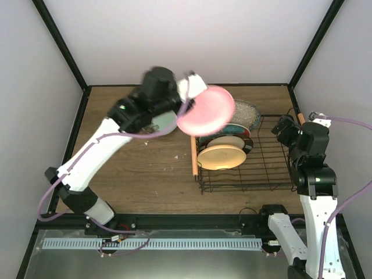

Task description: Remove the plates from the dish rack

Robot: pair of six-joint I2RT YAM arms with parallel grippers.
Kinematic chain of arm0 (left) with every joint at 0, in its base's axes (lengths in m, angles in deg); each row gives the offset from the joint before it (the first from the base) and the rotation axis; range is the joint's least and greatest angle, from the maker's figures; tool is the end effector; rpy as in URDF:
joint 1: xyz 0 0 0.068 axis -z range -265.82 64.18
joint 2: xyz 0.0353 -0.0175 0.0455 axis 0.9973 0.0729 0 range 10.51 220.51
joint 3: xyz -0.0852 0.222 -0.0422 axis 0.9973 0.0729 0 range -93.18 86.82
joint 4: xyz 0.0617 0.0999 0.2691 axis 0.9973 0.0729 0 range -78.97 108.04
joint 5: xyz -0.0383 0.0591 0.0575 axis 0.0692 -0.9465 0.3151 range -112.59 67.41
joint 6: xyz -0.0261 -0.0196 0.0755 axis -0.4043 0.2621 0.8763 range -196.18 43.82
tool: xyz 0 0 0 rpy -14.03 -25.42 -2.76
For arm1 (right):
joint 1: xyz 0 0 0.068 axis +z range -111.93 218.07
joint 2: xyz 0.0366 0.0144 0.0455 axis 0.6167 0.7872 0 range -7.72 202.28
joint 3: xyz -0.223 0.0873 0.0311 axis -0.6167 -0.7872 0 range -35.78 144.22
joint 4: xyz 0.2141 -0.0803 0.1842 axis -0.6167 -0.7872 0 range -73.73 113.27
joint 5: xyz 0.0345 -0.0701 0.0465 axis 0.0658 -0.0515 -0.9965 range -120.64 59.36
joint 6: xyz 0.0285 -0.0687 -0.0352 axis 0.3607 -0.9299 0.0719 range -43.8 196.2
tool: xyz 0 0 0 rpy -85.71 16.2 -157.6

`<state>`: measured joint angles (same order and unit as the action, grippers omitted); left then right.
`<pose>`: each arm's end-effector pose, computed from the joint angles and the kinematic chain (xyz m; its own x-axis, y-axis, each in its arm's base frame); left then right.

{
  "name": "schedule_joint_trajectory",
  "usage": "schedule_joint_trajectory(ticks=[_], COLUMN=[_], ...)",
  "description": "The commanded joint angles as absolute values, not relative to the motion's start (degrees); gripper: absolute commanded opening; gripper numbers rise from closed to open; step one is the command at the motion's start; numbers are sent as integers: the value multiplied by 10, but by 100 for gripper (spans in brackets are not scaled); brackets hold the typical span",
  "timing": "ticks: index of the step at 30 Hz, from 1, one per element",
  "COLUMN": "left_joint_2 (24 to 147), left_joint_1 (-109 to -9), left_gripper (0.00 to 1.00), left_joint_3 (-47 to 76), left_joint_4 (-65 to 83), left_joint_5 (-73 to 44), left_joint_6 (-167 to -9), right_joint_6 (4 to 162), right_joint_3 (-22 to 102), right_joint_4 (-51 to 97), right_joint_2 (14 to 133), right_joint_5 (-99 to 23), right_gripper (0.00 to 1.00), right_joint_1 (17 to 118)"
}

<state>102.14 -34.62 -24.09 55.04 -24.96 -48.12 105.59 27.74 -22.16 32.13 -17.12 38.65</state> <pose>0.2545 -0.3117 0.4328 0.1239 0.5959 -0.7934 0.7896 0.4251 0.4426 0.2073 -0.0146 0.3755 -0.2212 0.4749 -0.8518 0.3624 0.8509 0.3803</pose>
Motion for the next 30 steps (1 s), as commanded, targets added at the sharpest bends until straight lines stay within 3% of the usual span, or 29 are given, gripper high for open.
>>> schedule_joint_trajectory(ticks=[1, 8, 12, 21, 30], left_joint_2=[969, 929, 973, 1037, 1135], left_joint_1=[-496, -854, -989, -1015, -933], left_gripper=[4, 4, 4, 4, 4], left_joint_3=[-254, -115, -53, 48, 60], left_joint_4=[479, 414, 411, 294, 279], left_joint_5=[-267, -122, -27, 19, 36], left_joint_6=[-547, -727, -828, -977, -992], right_joint_6=[1055, 1051, 1046, 1037, 1045], right_joint_3=[274, 276, 284, 318, 326], right_joint_4=[-212, -202, -195, -189, -187], right_joint_2=[328, 342, 357, 391, 404], right_joint_5=[-165, -166, -167, -158, -153], right_gripper=[100, 100, 100, 100, 100], right_joint_1=[392, 391, 391, 392, 392])
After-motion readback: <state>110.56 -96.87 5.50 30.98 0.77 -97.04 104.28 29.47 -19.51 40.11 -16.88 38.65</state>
